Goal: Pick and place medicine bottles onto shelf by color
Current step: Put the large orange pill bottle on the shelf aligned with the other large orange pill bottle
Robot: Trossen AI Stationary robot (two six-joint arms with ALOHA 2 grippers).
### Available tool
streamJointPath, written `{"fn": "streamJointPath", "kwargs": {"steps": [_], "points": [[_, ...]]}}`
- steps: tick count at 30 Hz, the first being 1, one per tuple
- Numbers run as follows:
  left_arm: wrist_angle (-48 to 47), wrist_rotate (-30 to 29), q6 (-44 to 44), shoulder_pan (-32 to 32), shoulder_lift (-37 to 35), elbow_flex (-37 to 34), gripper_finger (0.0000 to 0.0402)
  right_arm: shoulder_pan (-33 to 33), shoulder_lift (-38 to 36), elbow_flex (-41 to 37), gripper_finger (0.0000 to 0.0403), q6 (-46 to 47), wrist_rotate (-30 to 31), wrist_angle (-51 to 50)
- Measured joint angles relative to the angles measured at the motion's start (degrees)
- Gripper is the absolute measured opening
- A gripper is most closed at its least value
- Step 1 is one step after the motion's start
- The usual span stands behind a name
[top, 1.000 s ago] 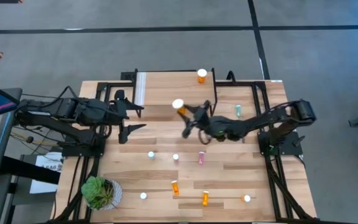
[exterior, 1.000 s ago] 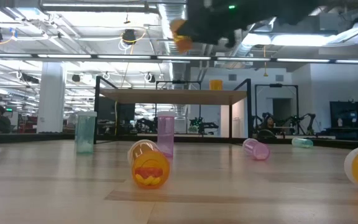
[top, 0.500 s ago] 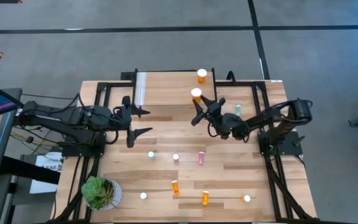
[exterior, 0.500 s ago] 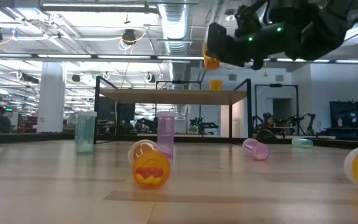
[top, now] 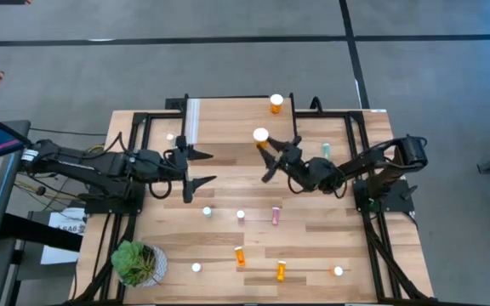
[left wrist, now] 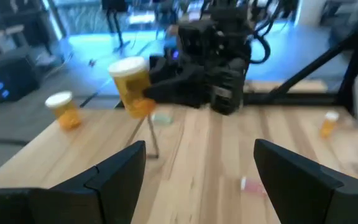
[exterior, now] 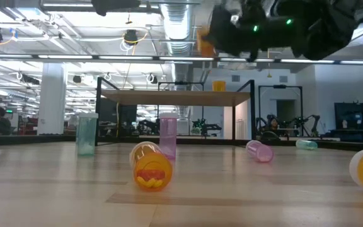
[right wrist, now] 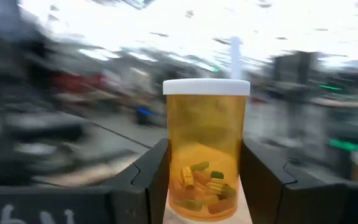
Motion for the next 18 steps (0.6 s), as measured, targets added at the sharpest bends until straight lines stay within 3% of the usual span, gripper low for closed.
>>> {"fn": "streamJointPath", "kwargs": {"steps": [6,12,18], "points": [[19.74,6.06,0.92,1.52,0.26,-8.31,0.0286,2.20,-1.91,0.00,0.0177,7.01,-12.12,1.79],[33.81,8.64,1.07,2.12,5.20,-13.03,0.0286,3.21,-1.89,0.12,0.0177,12.63,-18.33,4.82],[45.77,8.60,-1.76,2.25,15.29,-12.64,0.0286,4.52,-1.87,2.94,0.0181,10.46,-20.76,3.08]]}}
